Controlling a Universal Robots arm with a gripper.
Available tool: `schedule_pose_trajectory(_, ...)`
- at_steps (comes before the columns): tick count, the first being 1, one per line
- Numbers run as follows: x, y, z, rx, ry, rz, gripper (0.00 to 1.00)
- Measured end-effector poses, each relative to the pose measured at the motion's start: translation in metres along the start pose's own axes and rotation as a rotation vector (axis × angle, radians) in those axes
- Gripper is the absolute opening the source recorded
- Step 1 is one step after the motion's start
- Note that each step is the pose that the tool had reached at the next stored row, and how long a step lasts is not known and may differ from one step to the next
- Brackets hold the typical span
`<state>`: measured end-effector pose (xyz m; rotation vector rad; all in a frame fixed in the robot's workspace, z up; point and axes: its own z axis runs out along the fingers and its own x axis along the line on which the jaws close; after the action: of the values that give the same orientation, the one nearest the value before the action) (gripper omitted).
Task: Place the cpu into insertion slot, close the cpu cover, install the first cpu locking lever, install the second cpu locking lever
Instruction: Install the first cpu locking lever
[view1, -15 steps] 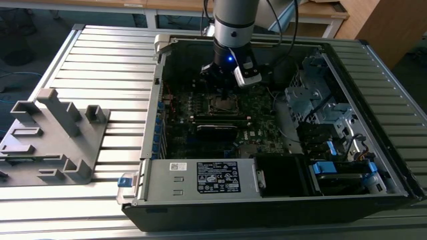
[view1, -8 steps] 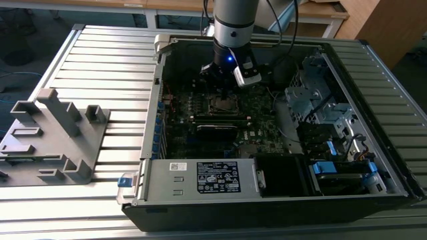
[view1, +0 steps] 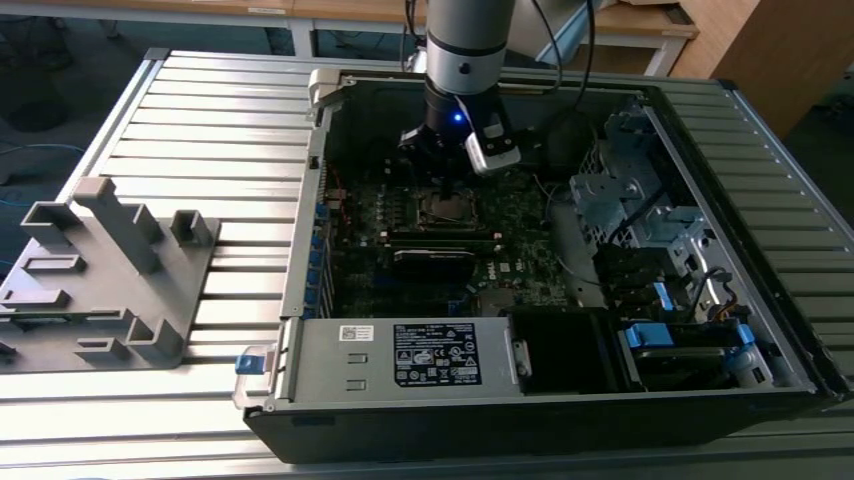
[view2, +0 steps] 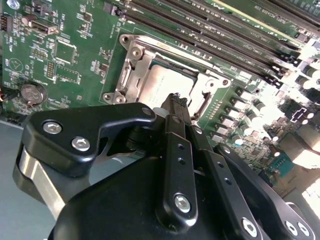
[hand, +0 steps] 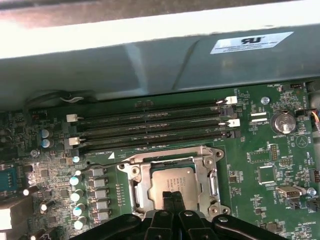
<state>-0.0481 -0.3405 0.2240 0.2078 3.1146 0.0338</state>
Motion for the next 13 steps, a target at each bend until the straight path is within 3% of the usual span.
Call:
schedule_pose_trajectory(6,0.0089,-0.0011,-0.0001,0.0,-0.0002,0.0,0.11)
schedule_pose_trajectory(13,0.009,-0.0011,-0.0055,0.0,-0.0003,0.0,0.11)
